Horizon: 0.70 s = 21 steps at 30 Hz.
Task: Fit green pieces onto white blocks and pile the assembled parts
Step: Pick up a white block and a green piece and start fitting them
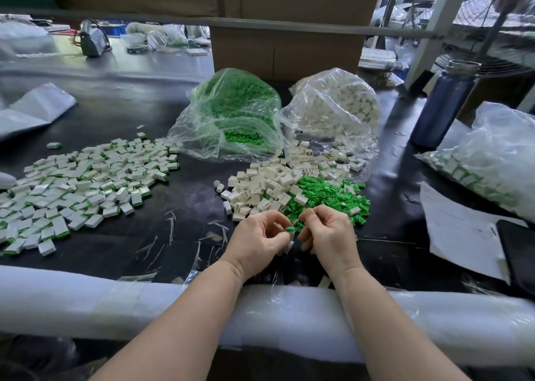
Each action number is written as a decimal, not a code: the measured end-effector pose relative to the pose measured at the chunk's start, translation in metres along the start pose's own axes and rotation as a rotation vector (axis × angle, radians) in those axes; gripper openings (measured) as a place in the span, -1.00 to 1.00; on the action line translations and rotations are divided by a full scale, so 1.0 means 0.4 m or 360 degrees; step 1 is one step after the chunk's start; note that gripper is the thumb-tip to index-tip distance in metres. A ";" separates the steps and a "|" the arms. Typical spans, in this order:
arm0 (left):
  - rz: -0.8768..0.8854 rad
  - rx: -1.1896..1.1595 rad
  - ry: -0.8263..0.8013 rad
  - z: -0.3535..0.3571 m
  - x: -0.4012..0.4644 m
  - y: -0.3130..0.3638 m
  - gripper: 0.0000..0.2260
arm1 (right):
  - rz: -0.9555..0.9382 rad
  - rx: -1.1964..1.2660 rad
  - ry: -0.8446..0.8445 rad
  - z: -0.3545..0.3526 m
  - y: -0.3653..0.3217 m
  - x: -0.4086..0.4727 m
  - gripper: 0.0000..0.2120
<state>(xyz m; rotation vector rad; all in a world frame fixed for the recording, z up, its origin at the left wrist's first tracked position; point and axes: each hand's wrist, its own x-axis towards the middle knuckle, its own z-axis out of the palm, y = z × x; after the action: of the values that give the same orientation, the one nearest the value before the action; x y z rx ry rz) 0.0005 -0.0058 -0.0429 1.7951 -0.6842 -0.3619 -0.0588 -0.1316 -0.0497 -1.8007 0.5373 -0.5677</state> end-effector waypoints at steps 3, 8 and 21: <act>0.0038 0.0102 -0.0003 0.001 0.001 -0.003 -0.80 | -0.0019 0.0032 0.0022 0.001 0.001 0.004 -0.82; 0.0127 0.0157 0.0086 -0.004 0.005 -0.006 -0.79 | -0.0108 0.0023 0.0000 0.001 -0.001 0.002 -0.84; 0.0166 0.0188 0.0019 -0.001 0.002 0.004 -0.88 | -0.0138 -0.0058 -0.0534 -0.008 -0.013 -0.004 -0.81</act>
<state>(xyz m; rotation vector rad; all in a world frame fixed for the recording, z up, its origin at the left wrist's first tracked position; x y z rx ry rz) 0.0008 -0.0062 -0.0413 1.8630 -0.8015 -0.2445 -0.0616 -0.1316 -0.0441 -1.9109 0.2419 -0.3048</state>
